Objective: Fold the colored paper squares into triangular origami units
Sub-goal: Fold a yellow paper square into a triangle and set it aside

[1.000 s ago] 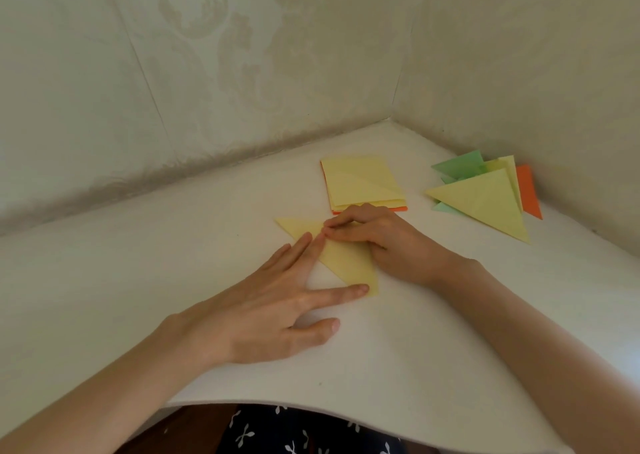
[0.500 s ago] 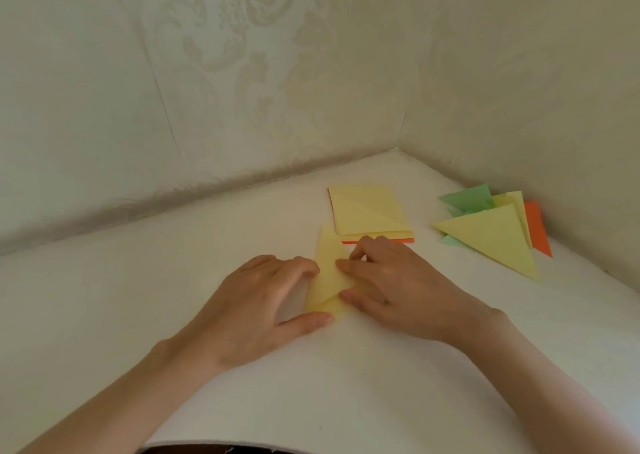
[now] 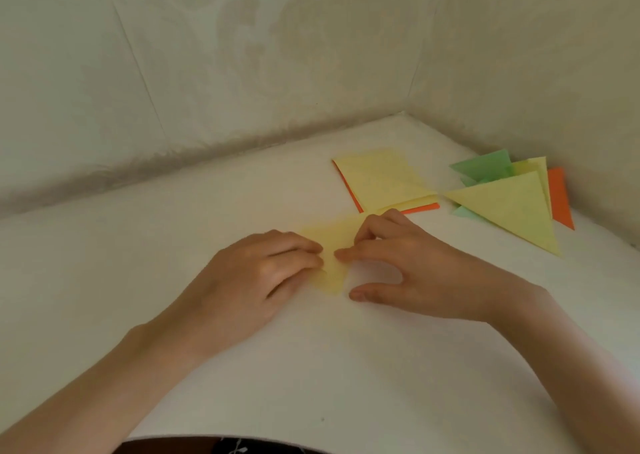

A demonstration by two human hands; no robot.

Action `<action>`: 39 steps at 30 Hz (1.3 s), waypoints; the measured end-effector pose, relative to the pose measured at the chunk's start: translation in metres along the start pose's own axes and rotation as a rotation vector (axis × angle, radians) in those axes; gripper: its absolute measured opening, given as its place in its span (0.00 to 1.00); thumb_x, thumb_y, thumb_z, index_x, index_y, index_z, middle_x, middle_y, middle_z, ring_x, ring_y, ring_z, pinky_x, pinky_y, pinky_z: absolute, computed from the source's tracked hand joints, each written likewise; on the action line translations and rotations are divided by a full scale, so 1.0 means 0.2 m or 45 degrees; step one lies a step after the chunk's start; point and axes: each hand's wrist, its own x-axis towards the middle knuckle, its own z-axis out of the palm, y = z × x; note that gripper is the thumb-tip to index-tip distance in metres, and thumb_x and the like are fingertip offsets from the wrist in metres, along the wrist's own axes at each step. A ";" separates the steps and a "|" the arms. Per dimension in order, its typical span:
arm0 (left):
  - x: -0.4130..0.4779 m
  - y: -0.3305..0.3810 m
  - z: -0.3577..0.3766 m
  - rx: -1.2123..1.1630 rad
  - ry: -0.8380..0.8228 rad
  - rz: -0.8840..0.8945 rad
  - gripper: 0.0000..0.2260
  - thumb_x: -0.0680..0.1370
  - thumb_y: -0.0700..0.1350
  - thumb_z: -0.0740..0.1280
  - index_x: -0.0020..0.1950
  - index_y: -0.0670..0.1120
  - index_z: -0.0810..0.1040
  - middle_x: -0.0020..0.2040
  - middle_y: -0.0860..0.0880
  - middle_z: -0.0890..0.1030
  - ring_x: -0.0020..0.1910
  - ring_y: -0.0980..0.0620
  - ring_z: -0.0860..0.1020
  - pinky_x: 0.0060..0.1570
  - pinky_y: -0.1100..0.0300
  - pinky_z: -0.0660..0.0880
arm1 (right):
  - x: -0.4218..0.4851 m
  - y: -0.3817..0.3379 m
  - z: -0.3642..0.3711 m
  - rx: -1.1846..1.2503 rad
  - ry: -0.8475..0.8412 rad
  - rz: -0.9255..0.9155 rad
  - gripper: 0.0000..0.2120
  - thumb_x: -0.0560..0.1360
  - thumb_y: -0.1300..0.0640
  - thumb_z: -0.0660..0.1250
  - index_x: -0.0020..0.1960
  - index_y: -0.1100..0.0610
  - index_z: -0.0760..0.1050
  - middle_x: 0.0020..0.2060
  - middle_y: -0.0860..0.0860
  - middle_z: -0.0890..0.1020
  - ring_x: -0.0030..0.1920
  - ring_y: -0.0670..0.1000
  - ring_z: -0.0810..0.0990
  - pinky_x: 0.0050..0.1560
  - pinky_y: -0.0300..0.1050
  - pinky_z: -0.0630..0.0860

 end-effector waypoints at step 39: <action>0.05 -0.02 -0.02 -0.558 -0.127 -0.203 0.09 0.71 0.58 0.65 0.44 0.55 0.78 0.49 0.58 0.79 0.50 0.60 0.78 0.52 0.65 0.72 | 0.03 -0.01 0.06 0.339 0.041 -0.049 0.11 0.71 0.48 0.70 0.52 0.46 0.75 0.51 0.44 0.75 0.54 0.42 0.71 0.58 0.36 0.66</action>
